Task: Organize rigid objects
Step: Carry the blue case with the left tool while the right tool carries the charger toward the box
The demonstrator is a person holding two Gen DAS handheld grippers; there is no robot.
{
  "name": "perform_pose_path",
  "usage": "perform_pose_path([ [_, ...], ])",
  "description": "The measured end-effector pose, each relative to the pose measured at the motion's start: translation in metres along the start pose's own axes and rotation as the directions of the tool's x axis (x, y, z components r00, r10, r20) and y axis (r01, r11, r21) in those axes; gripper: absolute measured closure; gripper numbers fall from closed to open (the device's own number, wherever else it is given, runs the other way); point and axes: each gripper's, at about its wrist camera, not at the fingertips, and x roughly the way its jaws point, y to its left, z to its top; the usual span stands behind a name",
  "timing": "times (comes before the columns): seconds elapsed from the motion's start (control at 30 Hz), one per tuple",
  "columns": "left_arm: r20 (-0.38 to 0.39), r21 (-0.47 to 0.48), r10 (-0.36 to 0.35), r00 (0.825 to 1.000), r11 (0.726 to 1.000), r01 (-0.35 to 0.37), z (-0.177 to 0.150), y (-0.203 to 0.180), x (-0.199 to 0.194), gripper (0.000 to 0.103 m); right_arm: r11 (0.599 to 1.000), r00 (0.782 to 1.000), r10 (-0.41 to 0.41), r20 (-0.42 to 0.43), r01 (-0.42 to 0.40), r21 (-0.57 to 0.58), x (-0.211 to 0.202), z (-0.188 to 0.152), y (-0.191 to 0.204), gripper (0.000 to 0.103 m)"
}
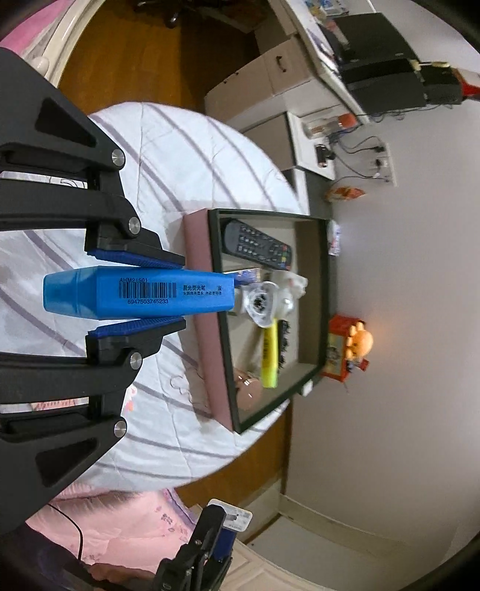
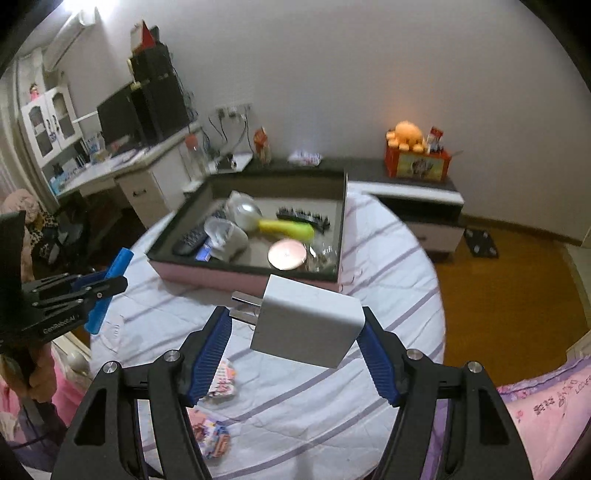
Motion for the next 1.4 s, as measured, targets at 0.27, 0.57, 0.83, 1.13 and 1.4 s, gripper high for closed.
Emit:
perform_pose_path([
  [0.27,0.071,0.007,0.012,0.997,1.000,-0.013,-0.002,-0.009,-0.035,0.077,0.999,0.999,0.000,0.050,0.002,-0.037,-0.030,-0.004,0.014,0.033],
  [0.57,0.081,0.036,0.013,0.997,0.999,-0.016,-0.003,-0.020,-0.040,0.077,0.999,0.999,0.000,0.051,0.002,-0.037,-0.037,-0.007,0.014,0.033],
  [0.83,0.065,0.033,0.022,0.998,0.999,-0.024,0.004,-0.018,-0.026,0.077,1.000,0.999,0.014,0.043,-0.013,-0.024,-0.029,-0.002,0.007,0.033],
  [1.13,0.030,0.027,0.038,0.999,0.999,-0.039,0.026,-0.011,0.008,0.077,0.999,0.999,0.031,0.025,-0.030,-0.018,-0.002,0.017,-0.003,0.033],
  [1.4,-0.041,0.025,0.072,0.997,0.997,-0.071,0.065,0.005,0.074,0.077,0.996,0.996,0.088,-0.018,-0.088,-0.010,0.069,0.054,-0.011,0.033],
])
